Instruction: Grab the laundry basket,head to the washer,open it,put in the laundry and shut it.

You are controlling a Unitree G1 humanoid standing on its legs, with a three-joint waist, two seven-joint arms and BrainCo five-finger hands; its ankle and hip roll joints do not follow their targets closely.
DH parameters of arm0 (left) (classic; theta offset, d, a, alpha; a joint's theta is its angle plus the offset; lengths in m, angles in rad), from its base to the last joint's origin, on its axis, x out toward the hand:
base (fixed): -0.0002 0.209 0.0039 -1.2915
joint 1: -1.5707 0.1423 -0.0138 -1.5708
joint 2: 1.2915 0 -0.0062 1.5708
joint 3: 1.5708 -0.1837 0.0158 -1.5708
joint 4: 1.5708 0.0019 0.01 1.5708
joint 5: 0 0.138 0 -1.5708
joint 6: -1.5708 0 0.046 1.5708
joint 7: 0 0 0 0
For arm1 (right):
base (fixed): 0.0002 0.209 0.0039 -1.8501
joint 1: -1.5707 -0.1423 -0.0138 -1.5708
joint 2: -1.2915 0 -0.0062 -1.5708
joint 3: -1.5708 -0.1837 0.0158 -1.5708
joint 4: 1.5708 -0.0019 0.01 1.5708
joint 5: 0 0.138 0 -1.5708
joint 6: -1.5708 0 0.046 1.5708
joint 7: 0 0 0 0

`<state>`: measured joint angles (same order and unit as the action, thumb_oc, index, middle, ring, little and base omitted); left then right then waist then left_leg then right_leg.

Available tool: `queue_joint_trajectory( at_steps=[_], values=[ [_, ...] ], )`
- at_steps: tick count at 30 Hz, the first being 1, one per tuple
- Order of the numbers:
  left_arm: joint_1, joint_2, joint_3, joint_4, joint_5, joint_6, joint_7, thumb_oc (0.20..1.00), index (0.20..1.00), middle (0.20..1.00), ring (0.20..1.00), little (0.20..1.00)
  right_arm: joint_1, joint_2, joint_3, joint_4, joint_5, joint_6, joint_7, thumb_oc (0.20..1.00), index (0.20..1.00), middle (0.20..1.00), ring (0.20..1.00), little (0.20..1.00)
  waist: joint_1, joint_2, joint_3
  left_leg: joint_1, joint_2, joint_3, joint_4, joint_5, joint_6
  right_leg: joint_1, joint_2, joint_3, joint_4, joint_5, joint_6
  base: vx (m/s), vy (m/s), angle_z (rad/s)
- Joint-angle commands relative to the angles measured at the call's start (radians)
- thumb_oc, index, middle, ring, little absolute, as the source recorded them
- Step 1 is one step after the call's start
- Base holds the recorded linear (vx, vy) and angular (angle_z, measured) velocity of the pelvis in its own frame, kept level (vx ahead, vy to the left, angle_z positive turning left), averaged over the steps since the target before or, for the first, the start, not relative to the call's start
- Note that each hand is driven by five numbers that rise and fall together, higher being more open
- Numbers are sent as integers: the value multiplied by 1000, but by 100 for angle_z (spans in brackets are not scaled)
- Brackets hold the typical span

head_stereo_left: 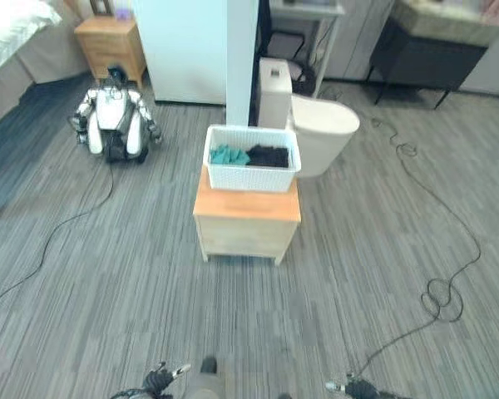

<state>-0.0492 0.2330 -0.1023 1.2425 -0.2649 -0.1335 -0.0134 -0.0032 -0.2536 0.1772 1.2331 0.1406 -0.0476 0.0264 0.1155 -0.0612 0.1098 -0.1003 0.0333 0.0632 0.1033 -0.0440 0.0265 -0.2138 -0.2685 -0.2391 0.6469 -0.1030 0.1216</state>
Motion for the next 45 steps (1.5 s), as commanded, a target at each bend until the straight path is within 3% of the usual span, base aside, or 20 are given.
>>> queue_joint_trajectory(
  at_steps=[1, 3, 4, 6, 7, 11, 15, 17, 18, 19, 20, 23, 25, 26, 27, 28, 29, 33, 42, 45],
  values=[
    [-16, 66, -11, -82, -2, -46, 8, 1000, 1000, 1000, 1000, 1000, -45, -17, -28, -36, 65, -18, -9, 1000, 1000, 1000, 1000, 1000, 3, 13, 36, -94, -22, -10, 78, 6, 32, 182, -37, -21, -88, 315, 27, 425, 232, 40],
    [-19, 72, -9, -97, -6, -51, 15, 1000, 1000, 1000, 1000, 1000, -43, -27, -44, -41, 80, -19, -17, 1000, 1000, 1000, 1000, 1000, -22, 23, 49, -23, -24, -9, 54, -20, 30, 133, -44, -78, -180, 234, 2, 380, 82, 11],
    [-19, 72, -9, -97, -6, -51, 15, 1000, 1000, 1000, 1000, 1000, -43, -27, -44, -41, 80, -19, -17, 1000, 1000, 1000, 1000, 1000, -22, 23, 50, -23, -24, -9, 53, -20, 30, 134, -44, -78, -181, 234, 2, 275, -31, 1],
    [-18, 72, -6, -111, -10, -56, 14, 1000, 1000, 1000, 1000, 1000, -46, -43, -65, -55, 103, -25, -30, 1000, 1000, 1000, 1000, 1000, -38, 23, 58, 36, -24, -4, 30, -45, 13, 122, -41, -123, -333, 203, 3, 371, -108, 7],
    [-21, 73, -2, -122, -13, -63, 17, 1000, 1000, 1000, 1000, 1000, -50, -51, -82, -72, 120, -31, -41, 1000, 1000, 1000, 1000, 1000, -59, 12, 58, 89, -32, -18, 9, -81, -3, 81, -25, -116, -472, 204, 28, 478, -175, 8],
    [-41, 69, -9, -179, -17, -85, 23, 1000, 1000, 1000, 1000, 1000, -22, -60, -132, -132, 178, -45, -51, 1000, 1000, 1000, 1000, 1000, -114, -2, 68, 211, -36, -57, -8, -145, -37, 3, -10, -34, -685, 327, 80, 502, -189, 22],
    [-29, 55, -11, -213, -29, -96, 22, 1000, 1000, 1000, 1000, 1000, 20, -77, -161, -159, 198, -55, -54, 1000, 1000, 1000, 1000, 1000, -130, -16, 35, 299, -19, -78, -7, -201, -57, 41, 5, -42, -655, 340, 72, 446, -211, 56],
    [-24, 46, -5, -213, -55, -100, 29, 1000, 1000, 1000, 1000, 1000, 35, -87, -173, -170, 207, -59, -60, 1000, 1000, 1000, 1000, 1000, -140, -8, 14, 312, 23, -85, 33, -169, -89, 55, 34, -45, -620, 313, 47, 382, -283, 18],
    [-16, 41, 12, -231, -100, -101, 26, 1000, 1000, 1000, 1000, 1000, 31, -90, -186, -175, 231, -70, -75, 1000, 1000, 1000, 1000, 1000, -134, -4, 2, 283, 71, -66, 134, -85, -124, 90, 62, -69, -606, 272, 16, 155, -168, -10],
    [-15, 41, 12, -232, -100, -101, 26, 1000, 1000, 1000, 1000, 1000, 31, -90, -186, -175, 231, -70, -75, 1000, 1000, 1000, 1000, 1000, -136, -2, 2, 281, 73, -68, 138, -88, -125, 90, 64, -71, -606, 272, 15, 208, -260, 1],
    [-11, 39, 26, -242, -123, -101, 31, 1000, 1000, 1000, 1000, 1000, 24, -94, -192, -187, 249, -76, -87, 1000, 1000, 1000, 1000, 1000, -132, -2, 1, 239, 92, -68, 247, -32, -137, 115, 83, -80, -610, 252, -6, 118, -210, 6],
    [-1, 46, 82, -333, -195, -106, 78, 1000, 1000, 1000, 1000, 1000, 34, -124, -230, -342, 296, -98, -130, 1000, 1000, 1000, 1000, 1000, -105, -30, 24, 77, 106, -113, 541, 100, -113, 209, 148, -44, -639, 178, -80, 181, -288, -22],
    [-1, 46, 92, -367, -211, -114, 97, 1000, 1000, 1000, 1000, 1000, 35, -134, -240, -372, 302, -99, -138, 1000, 1000, 1000, 1000, 1000, -101, -34, 31, 32, 108, -113, 547, 94, -105, 224, 148, -41, -641, 167, -83, 148, -110, -40],
    [3, 47, 106, -469, -226, -124, 139, 1000, 1000, 1000, 1000, 1000, 31, -155, -254, -426, 312, -104, -152, 1000, 1000, 1000, 1000, 1000, -84, -32, 44, -12, 131, -81, 463, 50, -98, 255, 157, -32, -648, 148, -78, 150, -54, 8],
    [4, 47, 106, -471, -226, -123, 140, 1000, 1000, 1000, 1000, 1000, 32, -155, -255, -427, 311, -103, -152, 1000, 1000, 1000, 1000, 1000, -84, -36, 43, -12, 126, -79, 456, 55, -96, 254, 152, -32, -649, 150, -77, 210, 46, -5],
    [16, 57, 120, -591, -207, -126, 171, 1000, 1000, 1000, 1000, 1000, 21, -179, -260, -485, 298, -103, -159, 1000, 1000, 1000, 1000, 1000, -72, -30, 43, -19, 145, -63, 310, 42, -105, 266, 151, -27, -648, 139, -68, 102, 61, -24],
    [19, 56, 120, -595, -206, -124, 172, 1000, 1000, 1000, 1000, 1000, 22, -179, -260, -487, 297, -102, -160, 1000, 1000, 1000, 1000, 1000, -71, -32, 43, -12, 144, -60, 300, 45, -105, 267, 149, -25, -648, 138, -68, 175, 107, -36],
    [12, 81, 178, -733, -122, -96, 260, 1000, 1000, 1000, 1000, 1000, -41, -225, -242, -589, 243, -74, -163, 1000, 1000, 1000, 1000, 1000, -42, 10, 21, 16, 163, -63, -8, 100, -142, 328, 159, -14, -655, 104, -42, 226, 148, -19],
    [-145, 214, 164, -769, 19, -8, 286, 1000, 1000, 1000, 1000, 1000, -232, -289, -166, -602, 335, -24, -97, 1000, 1000, 1000, 1000, 1000, -16, 13, 12, 80, 129, -9, -61, 86, -136, 346, 98, 5, -669, 122, -7, 119, 130, -29],
    [-387, 294, 57, -697, 41, 23, 309, 1000, 1000, 1000, 1000, 1000, -450, -298, -65, -513, 439, -11, -101, 1000, 1000, 1000, 1000, 1000, -6, 3, 81, 21, 119, -13, -49, 87, -131, 285, 81, -2, -659, 142, 7, -175, 41, 6]
  ],
)
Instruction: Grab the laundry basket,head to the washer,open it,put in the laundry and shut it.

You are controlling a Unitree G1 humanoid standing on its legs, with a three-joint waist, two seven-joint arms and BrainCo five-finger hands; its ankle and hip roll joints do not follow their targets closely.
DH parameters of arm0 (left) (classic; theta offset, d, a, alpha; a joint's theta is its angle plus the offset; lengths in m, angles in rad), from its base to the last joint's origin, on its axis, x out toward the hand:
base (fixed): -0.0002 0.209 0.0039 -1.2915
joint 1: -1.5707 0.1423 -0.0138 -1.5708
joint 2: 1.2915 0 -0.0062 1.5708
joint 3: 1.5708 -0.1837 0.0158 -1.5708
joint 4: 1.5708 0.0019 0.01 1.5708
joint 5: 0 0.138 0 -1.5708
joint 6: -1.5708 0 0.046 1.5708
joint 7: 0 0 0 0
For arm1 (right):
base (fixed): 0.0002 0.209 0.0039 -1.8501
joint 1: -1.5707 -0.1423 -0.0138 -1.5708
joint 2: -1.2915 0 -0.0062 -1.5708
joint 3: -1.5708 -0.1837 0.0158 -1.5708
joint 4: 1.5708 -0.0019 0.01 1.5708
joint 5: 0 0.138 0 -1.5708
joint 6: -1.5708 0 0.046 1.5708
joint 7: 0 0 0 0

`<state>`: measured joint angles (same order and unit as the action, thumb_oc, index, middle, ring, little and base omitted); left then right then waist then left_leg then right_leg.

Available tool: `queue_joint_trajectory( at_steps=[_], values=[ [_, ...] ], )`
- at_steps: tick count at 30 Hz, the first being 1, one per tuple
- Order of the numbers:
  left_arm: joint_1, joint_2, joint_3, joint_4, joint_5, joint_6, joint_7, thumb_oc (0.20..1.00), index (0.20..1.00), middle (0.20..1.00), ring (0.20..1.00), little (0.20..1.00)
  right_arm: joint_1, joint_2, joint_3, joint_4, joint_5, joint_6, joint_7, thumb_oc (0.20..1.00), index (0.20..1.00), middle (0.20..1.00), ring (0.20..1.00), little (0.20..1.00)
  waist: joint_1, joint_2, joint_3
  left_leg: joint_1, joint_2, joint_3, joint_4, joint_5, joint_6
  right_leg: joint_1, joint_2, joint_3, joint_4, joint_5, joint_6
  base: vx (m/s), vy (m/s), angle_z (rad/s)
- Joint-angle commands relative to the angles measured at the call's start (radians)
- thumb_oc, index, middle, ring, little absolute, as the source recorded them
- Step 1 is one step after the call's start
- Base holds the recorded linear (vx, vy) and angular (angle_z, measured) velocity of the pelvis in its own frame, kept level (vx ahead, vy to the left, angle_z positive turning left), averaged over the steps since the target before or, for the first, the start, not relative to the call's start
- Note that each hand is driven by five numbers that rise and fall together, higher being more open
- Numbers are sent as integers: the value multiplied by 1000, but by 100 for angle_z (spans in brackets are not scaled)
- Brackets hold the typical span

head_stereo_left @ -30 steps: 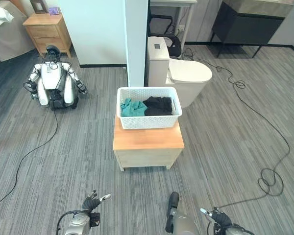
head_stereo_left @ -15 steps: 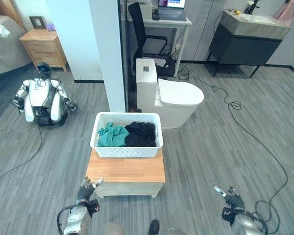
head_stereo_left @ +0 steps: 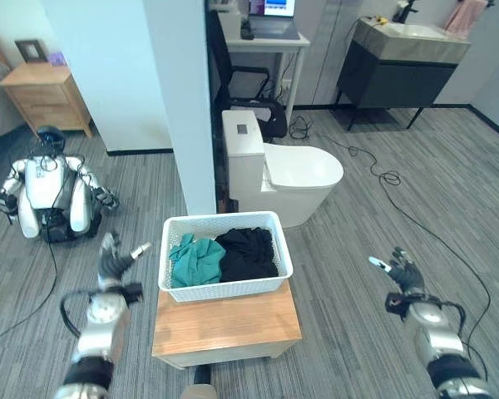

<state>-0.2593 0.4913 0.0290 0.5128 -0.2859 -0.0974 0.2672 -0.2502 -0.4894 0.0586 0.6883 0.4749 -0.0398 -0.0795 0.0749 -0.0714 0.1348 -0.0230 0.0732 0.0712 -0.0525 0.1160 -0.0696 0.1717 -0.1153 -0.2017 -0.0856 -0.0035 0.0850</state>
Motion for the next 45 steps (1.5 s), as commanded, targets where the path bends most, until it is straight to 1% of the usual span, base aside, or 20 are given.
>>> queue_joint_trajectory(
  at_steps=[1, 2, 3, 4, 5, 7, 8, 9, 11, 12, 18, 24, 25, 29, 30, 31, 33, 38, 42, 45],
  values=[
    [-186, 38, -76, 39, 60, -15, 29, 1000, 1000, 1000, 1000, 1000, -212, -63, 53, 38, 107, -20, 6, 1000, 1000, 1000, 1000, 1000, 34, 13, 59, -61, 79, -22, 110, -73, -35, -104, -73, -39, 76, 42, 44, -212, -16, 7],
    [-251, 54, -103, 60, 50, -11, 42, 1000, 1000, 1000, 1000, 1000, -275, -67, 79, 69, 132, -16, -5, 1000, 1000, 1000, 1000, 1000, 38, 11, 86, -87, 77, -25, 116, -70, -34, -130, -75, -41, 82, 50, 46, -277, -7, 8],
    [-400, 93, -168, 141, 23, -6, 51, 1000, 1000, 1000, 1000, 1000, -419, -98, 139, 137, 160, -1, -15, 1000, 1000, 1000, 1000, 1000, 40, 7, 140, -143, 79, -30, 133, -62, -36, -185, -80, -46, 99, 66, 48, -361, -3, 13],
    [-525, 111, -230, 243, -21, -2, 42, 1000, 1000, 1000, 1000, 1000, -532, -116, 187, 208, 194, 19, -18, 1000, 1000, 1000, 1000, 1000, 37, 4, 168, -174, 81, -29, 140, -54, -38, -221, -82, -54, 107, 79, 51, -259, 9, 14],
    [-536, 112, -233, 251, -24, -5, 40, 1000, 1000, 1000, 1000, 1000, -540, -117, 187, 214, 196, 18, -16, 1000, 1000, 1000, 1000, 1000, 37, 4, 171, -178, 81, -30, 141, -53, -38, -224, -82, -54, 108, 79, 51, -104, 15, 15],
    [-666, 127, -306, 393, -54, 2, 32, 1000, 1000, 1000, 1000, 1000, -642, -133, 227, 293, 230, 31, -14, 1000, 1000, 1000, 1000, 1000, 33, 0, 195, -199, 82, -30, 140, -45, -41, -246, -83, -59, 105, 92, 57, -74, 13, 7],
    [-773, 129, -374, 510, -69, 13, 27, 1000, 1000, 1000, 1000, 1000, -713, -140, 259, 364, 262, 39, -14, 1000, 1000, 1000, 1000, 1000, 27, -3, 214, -222, 83, -33, 138, -35, -44, -269, -85, -61, 102, 102, 60, -86, 3, 0],
    [-782, 129, -378, 518, -71, 10, 25, 1000, 1000, 1000, 1000, 1000, -719, -141, 259, 369, 264, 38, -12, 1000, 1000, 1000, 1000, 1000, 27, -3, 216, -225, 83, -34, 138, -34, -44, -272, -85, -62, 102, 102, 60, -89, 1, 0],
    [-870, 123, -432, 622, -88, 20, 11, 1000, 1000, 1000, 1000, 1000, -772, -146, 285, 419, 291, 44, -12, 1000, 1000, 1000, 1000, 1000, 21, -5, 235, -245, 83, -34, 133, -24, -47, -296, -85, -67, 101, 111, 64, -72, -5, 2],
    [-946, 122, -470, 705, -99, 25, 2, 1000, 1000, 1000, 1000, 1000, -811, -149, 307, 453, 321, 46, -10, 1000, 1000, 1000, 1000, 1000, 17, -8, 252, -266, 85, -38, 129, -15, -51, -318, -85, -73, 100, 118, 66, -55, -11, 7],
    [-1055, 139, -528, 790, -94, 34, -3, 1000, 1000, 1000, 1000, 1000, -849, -160, 342, 451, 384, 25, -20, 1000, 1000, 1000, 1000, 1000, 9, -13, 288, -312, 85, -43, 130, -3, -55, -363, -85, -82, 103, 128, 68, -45, -9, 11],
    [-1085, 145, -551, 797, -97, 34, -8, 1000, 1000, 1000, 1000, 1000, -844, -161, 373, 419, 396, 16, -16, 1000, 1000, 1000, 1000, 1000, 0, -11, 319, -337, 82, -48, 125, 2, -56, -394, -85, -86, 110, 129, 69, -26, -7, 1],
    [-1090, 136, -569, 811, -103, 40, -23, 1000, 1000, 1000, 1000, 1000, -854, -153, 392, 426, 393, 23, -11, 1000, 1000, 1000, 1000, 1000, -4, -9, 322, -344, 76, -48, 113, 12, -55, -403, -88, -88, 102, 138, 70, 0, 0, 0],
    [-1091, 121, -590, 845, -132, 54, -65, 1000, 1000, 1000, 1000, 1000, -888, -143, 417, 468, 396, 44, -3, 1000, 1000, 1000, 1000, 1000, -2, -3, 323, -341, 75, -49, 107, 10, -54, -403, -86, -90, 98, 138, 70, 0, 0, 0],
    [-1097, 108, -613, 878, -143, 67, -100, 1000, 1000, 1000, 1000, 1000, -919, -134, 436, 507, 395, 62, 6, 1000, 1000, 1000, 1000, 1000, -2, 1, 321, -342, 73, -49, 105, 12, -54, -404, -87, -92, 95, 139, 70, 0, 0, 0],
    [-1097, 108, -613, 878, -143, 67, -100, 1000, 1000, 1000, 1000, 1000, -919, -134, 436, 507, 395, 62, 6, 1000, 1000, 1000, 1000, 1000, -2, 1, 321, -342, 73, -49, 105, 12, -54, -403, -87, -92, 95, 139, 70, 0, 0, 0],
    [-1105, 95, -647, 928, -142, 90, -143, 1000, 1000, 1000, 1000, 1000, -968, -119, 466, 558, 388, 87, 19, 1000, 1000, 1000, 1000, 1000, -1, 6, 318, -342, 71, -49, 104, 13, -53, -405, -87, -89, 93, 142, 70, 0, 0, 0],
    [-1126, 88, -682, 969, -116, 109, -162, 1000, 1000, 1000, 1000, 1000, -1028, -94, 503, 606, 374, 107, 33, 1000, 1000, 1000, 1000, 1000, -1, 4, 320, -346, 68, -52, 106, 14, -52, -408, -83, -89, 90, 145, 70, 0, 0, 0],
    [-1140, 78, -689, 974, -126, 114, -168, 1000, 1000, 1000, 1000, 1000, -1055, -78, 522, 623, 371, 117, 39, 1000, 1000, 1000, 1000, 1000, 1, 1, 324, -353, 68, -57, 106, 16, -52, -413, -81, -91, 90, 147, 69, 0, 0, 0],
    [-1165, 64, -714, 974, -105, 114, -165, 1000, 1000, 1000, 1000, 1000, -1065, -65, 519, 632, 403, 123, 49, 1000, 1000, 1000, 1000, 1000, 3, 0, 325, -360, 67, -63, 92, 25, -53, -419, -79, -99, 84, 152, 71, 0, 0, 0]
  ],
)
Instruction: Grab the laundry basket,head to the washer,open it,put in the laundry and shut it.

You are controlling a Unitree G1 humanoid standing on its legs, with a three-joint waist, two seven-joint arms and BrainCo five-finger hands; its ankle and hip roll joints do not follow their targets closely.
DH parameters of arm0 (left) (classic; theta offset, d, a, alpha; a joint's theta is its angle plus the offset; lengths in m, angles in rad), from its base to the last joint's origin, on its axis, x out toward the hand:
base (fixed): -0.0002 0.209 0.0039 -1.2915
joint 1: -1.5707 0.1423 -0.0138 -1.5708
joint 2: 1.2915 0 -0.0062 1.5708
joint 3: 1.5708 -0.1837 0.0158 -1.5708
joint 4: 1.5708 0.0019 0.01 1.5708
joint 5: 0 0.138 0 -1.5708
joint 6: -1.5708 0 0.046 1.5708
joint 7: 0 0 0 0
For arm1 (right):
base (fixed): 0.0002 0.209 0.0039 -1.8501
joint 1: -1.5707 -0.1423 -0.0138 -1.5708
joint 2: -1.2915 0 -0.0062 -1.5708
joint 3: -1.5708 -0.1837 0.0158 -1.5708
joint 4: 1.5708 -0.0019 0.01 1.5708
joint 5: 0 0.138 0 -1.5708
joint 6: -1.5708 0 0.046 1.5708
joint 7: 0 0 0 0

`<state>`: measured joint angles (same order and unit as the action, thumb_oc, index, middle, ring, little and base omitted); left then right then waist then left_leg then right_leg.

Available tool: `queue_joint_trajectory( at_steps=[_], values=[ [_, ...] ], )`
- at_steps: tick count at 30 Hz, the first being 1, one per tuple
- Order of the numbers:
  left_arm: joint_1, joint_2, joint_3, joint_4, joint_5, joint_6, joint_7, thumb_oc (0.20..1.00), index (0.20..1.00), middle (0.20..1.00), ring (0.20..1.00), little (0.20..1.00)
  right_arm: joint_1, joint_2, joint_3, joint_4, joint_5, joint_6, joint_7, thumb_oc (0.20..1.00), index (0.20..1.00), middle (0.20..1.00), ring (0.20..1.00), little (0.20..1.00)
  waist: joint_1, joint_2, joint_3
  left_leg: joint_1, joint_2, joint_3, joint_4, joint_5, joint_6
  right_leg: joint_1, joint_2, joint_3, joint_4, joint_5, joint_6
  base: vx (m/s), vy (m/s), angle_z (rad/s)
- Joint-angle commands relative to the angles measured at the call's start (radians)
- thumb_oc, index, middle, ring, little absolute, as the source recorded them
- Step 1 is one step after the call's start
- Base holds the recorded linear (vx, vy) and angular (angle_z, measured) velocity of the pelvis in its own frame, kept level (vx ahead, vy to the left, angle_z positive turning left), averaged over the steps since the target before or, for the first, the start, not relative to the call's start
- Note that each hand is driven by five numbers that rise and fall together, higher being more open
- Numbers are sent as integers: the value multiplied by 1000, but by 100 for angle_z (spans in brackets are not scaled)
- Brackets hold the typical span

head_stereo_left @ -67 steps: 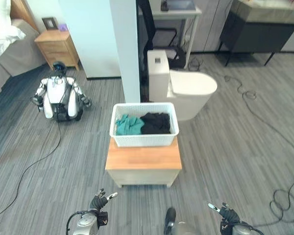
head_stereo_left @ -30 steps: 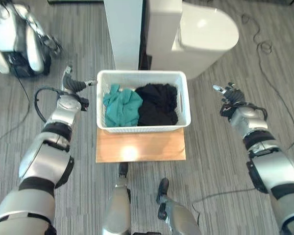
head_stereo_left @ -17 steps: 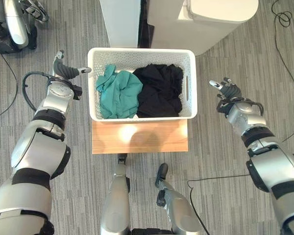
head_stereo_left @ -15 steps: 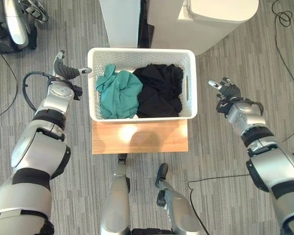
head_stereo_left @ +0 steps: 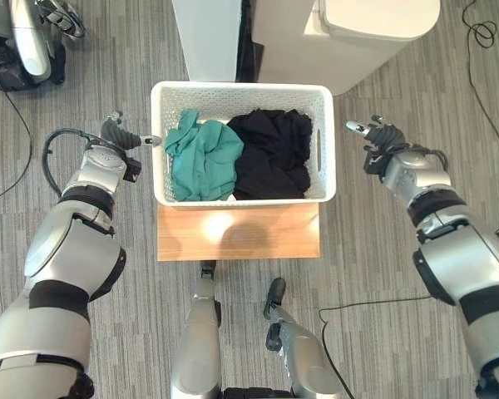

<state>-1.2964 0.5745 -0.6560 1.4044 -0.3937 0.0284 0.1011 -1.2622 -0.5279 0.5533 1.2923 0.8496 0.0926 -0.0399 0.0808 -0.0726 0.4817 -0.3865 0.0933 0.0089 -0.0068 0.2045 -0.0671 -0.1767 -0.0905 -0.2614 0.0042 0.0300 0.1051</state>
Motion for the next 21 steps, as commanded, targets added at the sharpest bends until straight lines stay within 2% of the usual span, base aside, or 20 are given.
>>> queue_joint_trajectory(
  at_steps=[1, 7, 16, 20, 21],
  values=[
    [-128, -19, -30, 83, 3, -12, 1, 1000, 1000, 1000, 1000, 1000, -54, -27, 24, 28, 29, -9, 9, 1000, 1000, 1000, 1000, 1000, -3, 2, -22, 3, 47, -1, 46, -63, -55, -71, -103, -39, -6, 118, 51, 0, 0, 0],
    [-151, -55, -57, 92, 40, -6, -1, 1000, 1000, 1000, 1000, 1000, -71, -13, 24, 79, 27, 11, 24, 1000, 1000, 1000, 1000, 1000, 1, 4, -14, -10, 40, -9, 12, -42, -59, -81, -104, -59, -11, 122, 54, 6, -5, 5],
    [-165, -87, -69, 80, 13, -10, -11, 1000, 1000, 1000, 1000, 1000, -93, -10, 18, 113, 30, 17, 29, 1000, 1000, 1000, 1000, 1000, 7, 15, -6, -31, 32, -29, -59, -3, -68, -106, -102, -82, -22, 128, 63, 29, -7, 10],
    [-180, -99, -81, 68, 27, -17, -7, 1000, 1000, 1000, 1000, 1000, -111, -9, 49, 117, 4, 24, 39, 1000, 1000, 1000, 1000, 1000, 9, 15, -2, -51, 24, -38, -65, -1, -68, -118, -102, -90, -30, 134, 66, 41, 7, 16],
    [-180, -102, -91, 62, 37, -21, -12, 1000, 1000, 1000, 1000, 1000, -116, -8, 87, 118, -45, 34, 59, 1000, 1000, 1000, 1000, 1000, 13, 13, 0, -61, 21, -39, -66, 2, -69, -122, -103, -92, -36, 137, 67, 36, 1, 12]
  ],
)
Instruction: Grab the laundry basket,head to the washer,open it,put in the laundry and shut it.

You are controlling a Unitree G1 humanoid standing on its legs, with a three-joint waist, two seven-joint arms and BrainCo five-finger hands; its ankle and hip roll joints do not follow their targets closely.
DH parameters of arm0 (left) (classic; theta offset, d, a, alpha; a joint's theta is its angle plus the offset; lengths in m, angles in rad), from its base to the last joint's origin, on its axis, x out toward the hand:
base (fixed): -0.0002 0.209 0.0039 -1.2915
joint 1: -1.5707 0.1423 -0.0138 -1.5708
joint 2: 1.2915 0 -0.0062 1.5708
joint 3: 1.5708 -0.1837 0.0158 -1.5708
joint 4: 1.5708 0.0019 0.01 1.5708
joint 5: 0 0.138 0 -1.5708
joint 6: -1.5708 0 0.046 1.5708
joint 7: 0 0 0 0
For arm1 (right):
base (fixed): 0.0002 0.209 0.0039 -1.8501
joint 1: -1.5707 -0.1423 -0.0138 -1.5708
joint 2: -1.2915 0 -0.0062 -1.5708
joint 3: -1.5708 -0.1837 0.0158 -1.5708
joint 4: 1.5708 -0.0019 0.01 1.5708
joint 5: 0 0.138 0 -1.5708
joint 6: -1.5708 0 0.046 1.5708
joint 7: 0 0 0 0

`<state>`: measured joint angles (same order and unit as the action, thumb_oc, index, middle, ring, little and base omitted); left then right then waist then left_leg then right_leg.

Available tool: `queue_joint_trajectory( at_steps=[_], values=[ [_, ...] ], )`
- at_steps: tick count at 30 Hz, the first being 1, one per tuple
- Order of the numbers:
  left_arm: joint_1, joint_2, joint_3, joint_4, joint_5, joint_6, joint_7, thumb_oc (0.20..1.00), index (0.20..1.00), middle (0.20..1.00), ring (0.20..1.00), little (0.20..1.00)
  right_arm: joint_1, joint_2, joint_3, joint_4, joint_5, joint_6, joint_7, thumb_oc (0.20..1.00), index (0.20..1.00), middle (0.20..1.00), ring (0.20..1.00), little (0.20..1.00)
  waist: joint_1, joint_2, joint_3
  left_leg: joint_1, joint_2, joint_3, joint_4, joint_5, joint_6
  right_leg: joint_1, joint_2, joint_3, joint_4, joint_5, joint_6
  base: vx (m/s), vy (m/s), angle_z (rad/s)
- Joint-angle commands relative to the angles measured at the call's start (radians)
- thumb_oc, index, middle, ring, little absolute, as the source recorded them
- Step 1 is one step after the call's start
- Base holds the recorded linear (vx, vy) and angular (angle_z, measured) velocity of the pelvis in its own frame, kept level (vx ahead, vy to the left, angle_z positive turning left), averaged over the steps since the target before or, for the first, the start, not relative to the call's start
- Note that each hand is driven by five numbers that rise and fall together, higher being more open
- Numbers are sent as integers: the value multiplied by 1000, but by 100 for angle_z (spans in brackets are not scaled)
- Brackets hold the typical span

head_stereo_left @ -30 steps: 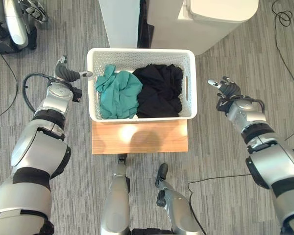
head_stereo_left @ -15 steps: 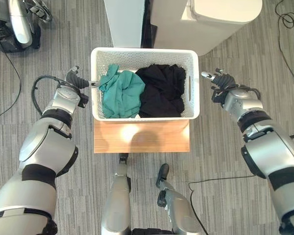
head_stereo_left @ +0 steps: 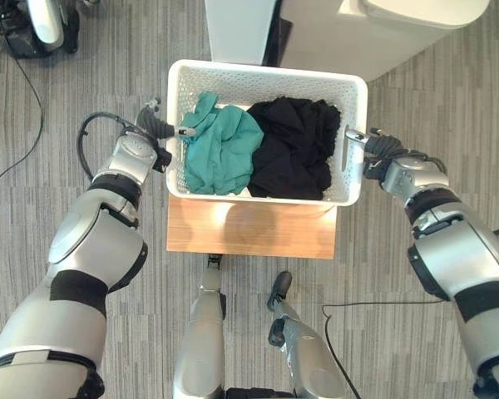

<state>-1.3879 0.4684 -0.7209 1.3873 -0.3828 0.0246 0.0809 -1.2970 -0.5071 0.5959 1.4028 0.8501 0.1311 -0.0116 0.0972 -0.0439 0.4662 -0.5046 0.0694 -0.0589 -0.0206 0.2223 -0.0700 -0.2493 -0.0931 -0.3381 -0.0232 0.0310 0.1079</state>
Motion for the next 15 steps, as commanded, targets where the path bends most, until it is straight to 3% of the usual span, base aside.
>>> queue_joint_trajectory(
  at_steps=[1, 13, 14, 15],
  values=[
    [-88, 2, -34, 77, 34, -17, 3, 1000, 1000, 1000, 1000, 1000, -88, -30, 67, 13, -74, 2, 40, 1000, 1000, 1000, 1000, 1000, -3, -17, 15, 52, 43, 28, -52, -15, -65, -52, -100, -16, -11, 137, 65, 51, 2, 11],
    [-87, -34, -100, 54, 126, -24, -17, 1000, 1000, 1000, 1000, 1000, -76, -25, 216, 95, -360, 36, 120, 1000, 1000, 1000, 1000, 1000, 6, -20, 12, 28, 20, 10, -54, -18, -57, -50, -102, -28, -24, 135, 65, 21, -2, 3],
    [-83, -42, -103, 57, 134, -21, -15, 937, 937, 937, 937, 937, -70, -22, 215, 107, -369, 38, 122, 1000, 1000, 1000, 1000, 1000, 6, -19, 12, 29, 19, 9, -54, -20, -55, -48, -102, -29, -25, 134, 64, 0, 0, 0],
    [-80, -50, -105, 58, 137, -19, -17, 558, 558, 558, 558, 558, -67, -17, 214, 118, -374, 38, 121, 1000, 1000, 1000, 1000, 1000, 6, -18, 11, 30, 17, 7, -53, -21, -54, -46, -102, -28, -24, 132, 63, 19, -6, 5]
  ],
)
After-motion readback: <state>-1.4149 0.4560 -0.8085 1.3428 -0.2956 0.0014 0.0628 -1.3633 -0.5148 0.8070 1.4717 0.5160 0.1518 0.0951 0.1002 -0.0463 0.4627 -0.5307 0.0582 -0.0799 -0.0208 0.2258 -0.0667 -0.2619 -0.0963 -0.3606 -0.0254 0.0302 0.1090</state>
